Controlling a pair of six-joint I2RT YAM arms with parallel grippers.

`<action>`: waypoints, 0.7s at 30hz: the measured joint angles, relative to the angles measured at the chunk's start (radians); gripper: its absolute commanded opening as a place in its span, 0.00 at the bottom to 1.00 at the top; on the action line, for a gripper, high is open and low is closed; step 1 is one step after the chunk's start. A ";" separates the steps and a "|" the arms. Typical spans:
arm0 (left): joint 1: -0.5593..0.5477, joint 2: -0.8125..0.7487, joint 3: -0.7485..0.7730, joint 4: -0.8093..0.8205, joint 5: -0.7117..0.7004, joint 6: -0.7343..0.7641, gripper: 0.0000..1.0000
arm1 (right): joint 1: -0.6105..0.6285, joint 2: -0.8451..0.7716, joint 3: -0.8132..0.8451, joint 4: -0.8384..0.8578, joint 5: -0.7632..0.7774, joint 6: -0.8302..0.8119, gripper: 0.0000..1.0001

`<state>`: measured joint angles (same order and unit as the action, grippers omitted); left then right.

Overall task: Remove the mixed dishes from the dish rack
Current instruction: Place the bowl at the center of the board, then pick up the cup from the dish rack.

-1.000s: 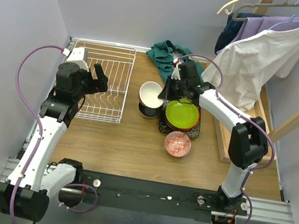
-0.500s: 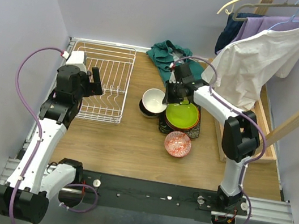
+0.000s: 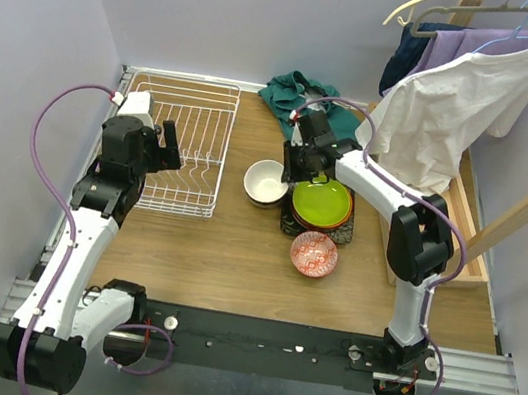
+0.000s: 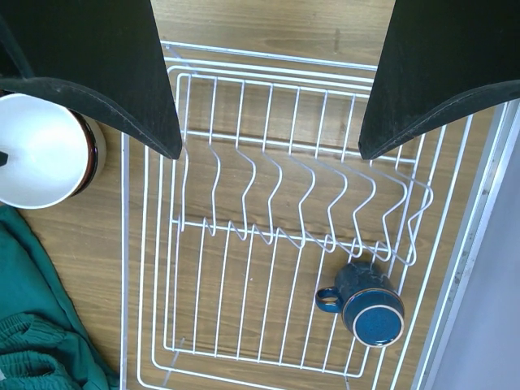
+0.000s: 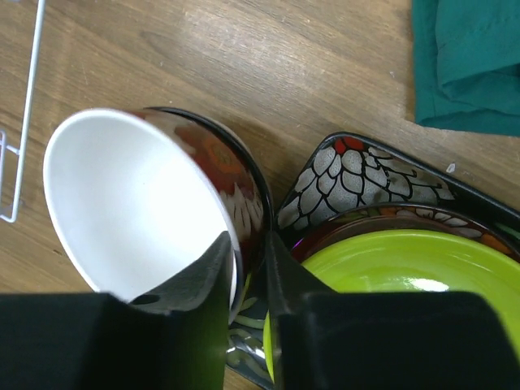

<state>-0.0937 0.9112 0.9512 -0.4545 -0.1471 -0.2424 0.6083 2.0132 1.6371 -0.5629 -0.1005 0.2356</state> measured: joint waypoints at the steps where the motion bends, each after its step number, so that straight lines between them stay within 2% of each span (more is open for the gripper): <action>1: 0.000 0.004 0.000 0.000 0.000 0.000 0.99 | 0.001 0.000 0.001 0.000 0.000 -0.002 0.41; 5: 0.000 0.023 0.003 -0.002 -0.001 0.000 0.99 | 0.002 0.000 0.003 -0.003 0.005 -0.011 0.60; 12: 0.000 0.092 0.055 -0.013 -0.024 -0.001 0.99 | 0.002 -0.026 -0.003 -0.010 0.048 -0.032 0.80; 17: 0.000 0.177 0.134 -0.042 -0.071 0.001 0.99 | 0.002 -0.146 -0.070 0.010 0.084 -0.039 0.94; 21: 0.001 0.267 0.198 -0.069 -0.134 0.009 0.99 | 0.002 -0.282 -0.160 0.056 0.100 -0.045 1.00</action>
<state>-0.0925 1.1786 1.1488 -0.5240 -0.2813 -0.2337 0.6106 1.7309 1.4769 -0.5064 -0.0002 0.1902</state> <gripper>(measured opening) 0.990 0.946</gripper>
